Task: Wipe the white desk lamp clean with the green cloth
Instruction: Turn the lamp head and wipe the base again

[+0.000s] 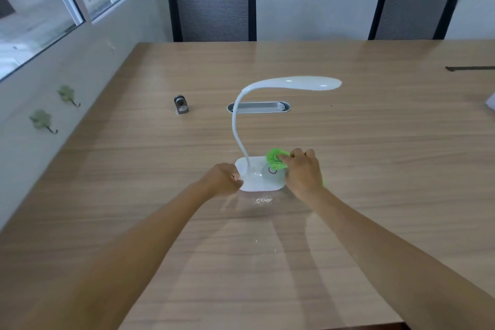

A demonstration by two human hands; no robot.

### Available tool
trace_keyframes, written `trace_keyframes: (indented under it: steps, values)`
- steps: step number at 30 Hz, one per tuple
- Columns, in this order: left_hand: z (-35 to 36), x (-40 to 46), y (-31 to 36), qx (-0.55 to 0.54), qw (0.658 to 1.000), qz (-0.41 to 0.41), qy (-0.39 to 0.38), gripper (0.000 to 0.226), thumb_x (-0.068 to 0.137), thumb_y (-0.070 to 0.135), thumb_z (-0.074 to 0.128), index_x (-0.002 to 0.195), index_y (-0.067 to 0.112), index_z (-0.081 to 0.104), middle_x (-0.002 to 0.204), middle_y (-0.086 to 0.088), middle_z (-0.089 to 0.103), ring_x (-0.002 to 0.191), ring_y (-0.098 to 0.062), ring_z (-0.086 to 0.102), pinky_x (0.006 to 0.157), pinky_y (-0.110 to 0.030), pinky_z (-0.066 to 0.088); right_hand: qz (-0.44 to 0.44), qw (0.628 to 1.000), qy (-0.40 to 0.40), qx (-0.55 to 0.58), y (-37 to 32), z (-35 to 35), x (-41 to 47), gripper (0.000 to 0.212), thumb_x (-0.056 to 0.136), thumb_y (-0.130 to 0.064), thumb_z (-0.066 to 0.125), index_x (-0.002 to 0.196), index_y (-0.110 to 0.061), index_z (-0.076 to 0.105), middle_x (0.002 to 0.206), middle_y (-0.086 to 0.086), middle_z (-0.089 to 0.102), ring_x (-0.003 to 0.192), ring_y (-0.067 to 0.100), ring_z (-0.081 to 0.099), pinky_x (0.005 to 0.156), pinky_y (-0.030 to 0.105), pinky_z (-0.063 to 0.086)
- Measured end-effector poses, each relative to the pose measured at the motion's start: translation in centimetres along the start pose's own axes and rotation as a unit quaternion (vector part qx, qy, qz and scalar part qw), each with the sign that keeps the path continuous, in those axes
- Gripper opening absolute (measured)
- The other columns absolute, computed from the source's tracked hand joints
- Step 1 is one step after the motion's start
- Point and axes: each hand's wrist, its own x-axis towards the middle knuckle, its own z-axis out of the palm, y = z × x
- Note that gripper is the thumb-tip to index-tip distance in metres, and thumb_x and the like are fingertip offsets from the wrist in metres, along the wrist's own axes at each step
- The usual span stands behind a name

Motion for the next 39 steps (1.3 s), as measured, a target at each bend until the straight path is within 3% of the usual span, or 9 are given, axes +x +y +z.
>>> trace_keyframes:
  steps: [2,6,9,14,17,20,25,31,39]
  values:
    - [-0.1,0.0,-0.5,-0.007,1.0,0.02,0.019,0.031,0.079,0.024,0.069,0.106,0.011,0.065,0.107,-0.001,0.058,0.105,-0.021,0.059,0.084,-0.02,0.04,0.005,0.999,-0.036,0.012,-0.1,0.2,0.7,0.053,0.081,0.002,0.044,0.127,-0.023,0.053,0.122,0.01,0.057,0.105,0.036,0.042,0.091,0.04,0.039]
    - [0.0,0.5,-1.6,0.026,0.998,0.059,0.007,0.073,0.071,0.037,0.077,0.135,0.018,0.047,0.142,0.001,0.046,0.131,-0.019,0.043,0.113,-0.031,0.032,-0.001,0.996,-0.073,0.052,0.1,2.1,0.1,0.056,0.082,0.0,0.042,0.13,-0.028,0.049,0.131,0.002,0.057,0.104,0.033,0.041,0.094,0.035,0.039]
    - [0.6,0.6,-1.7,-0.003,0.999,0.051,-0.003,0.079,0.068,0.044,0.076,0.137,0.018,0.047,0.146,0.002,0.046,0.137,-0.017,0.039,0.118,-0.032,0.025,-0.051,0.995,-0.074,0.032,0.0,2.3,-1.9,0.056,0.079,-0.001,0.051,0.128,-0.028,0.051,0.135,0.001,0.055,0.103,0.035,0.043,0.091,0.035,0.039]
    - [0.4,0.9,-1.7,0.027,0.997,0.068,0.005,0.08,0.066,0.051,0.072,0.135,0.019,0.048,0.144,0.003,0.048,0.135,-0.017,0.04,0.118,-0.03,0.023,-0.228,0.973,-0.015,0.011,0.1,1.3,-4.1,0.059,0.049,0.004,0.073,0.099,-0.027,0.071,0.102,-0.001,0.075,0.07,0.031,0.057,0.064,0.034,0.053]
    - [0.3,1.3,-1.8,0.06,0.996,0.069,0.001,0.073,0.076,0.045,0.07,0.139,0.023,0.043,0.148,0.006,0.043,0.137,-0.019,0.035,0.117,-0.028,0.021,-0.12,0.991,-0.014,0.058,0.0,0.7,-1.8,0.054,0.072,0.006,0.057,0.117,-0.023,0.062,0.124,0.001,0.065,0.09,0.035,0.048,0.083,0.039,0.047]
    - [0.2,1.3,-1.8,0.084,0.994,0.076,-0.009,0.073,0.078,0.045,0.067,0.142,0.023,0.039,0.15,0.005,0.039,0.138,-0.021,0.032,0.118,-0.031,0.021,-0.066,0.994,-0.043,0.07,-0.4,1.2,-1.4,0.051,0.077,0.004,0.051,0.12,-0.022,0.06,0.127,0.002,0.062,0.099,0.037,0.045,0.088,0.04,0.045]
    - [0.1,1.1,-1.5,0.109,0.991,0.077,-0.015,0.073,0.081,0.045,0.065,0.144,0.021,0.035,0.152,0.004,0.036,0.139,-0.022,0.031,0.118,-0.03,0.019,-0.183,0.982,-0.034,0.021,-0.5,2.1,-5.2,0.055,0.049,0.005,0.07,0.093,-0.027,0.072,0.098,-0.005,0.075,0.071,0.035,0.056,0.061,0.037,0.05]
    - [-0.1,0.9,-0.9,0.139,0.987,0.068,-0.031,0.073,0.084,0.046,0.06,0.146,0.021,0.03,0.155,0.003,0.031,0.142,-0.021,0.027,0.119,-0.033,0.019,-0.016,0.997,-0.032,0.067,0.3,0.8,-1.4,0.051,0.08,0.004,0.045,0.12,-0.024,0.06,0.125,0.0,0.063,0.1,0.034,0.043,0.09,0.036,0.04]
    - [-0.2,1.3,-0.2,0.133,0.988,0.046,-0.057,0.075,0.085,0.035,0.061,0.148,0.016,0.024,0.158,-0.001,0.023,0.145,-0.021,0.02,0.12,-0.035,0.017,-0.08,0.992,-0.091,0.037,1.7,-0.7,-6.0,0.048,0.078,0.001,0.051,0.116,-0.025,0.063,0.121,-0.001,0.064,0.094,0.029,0.042,0.082,0.033,0.034]
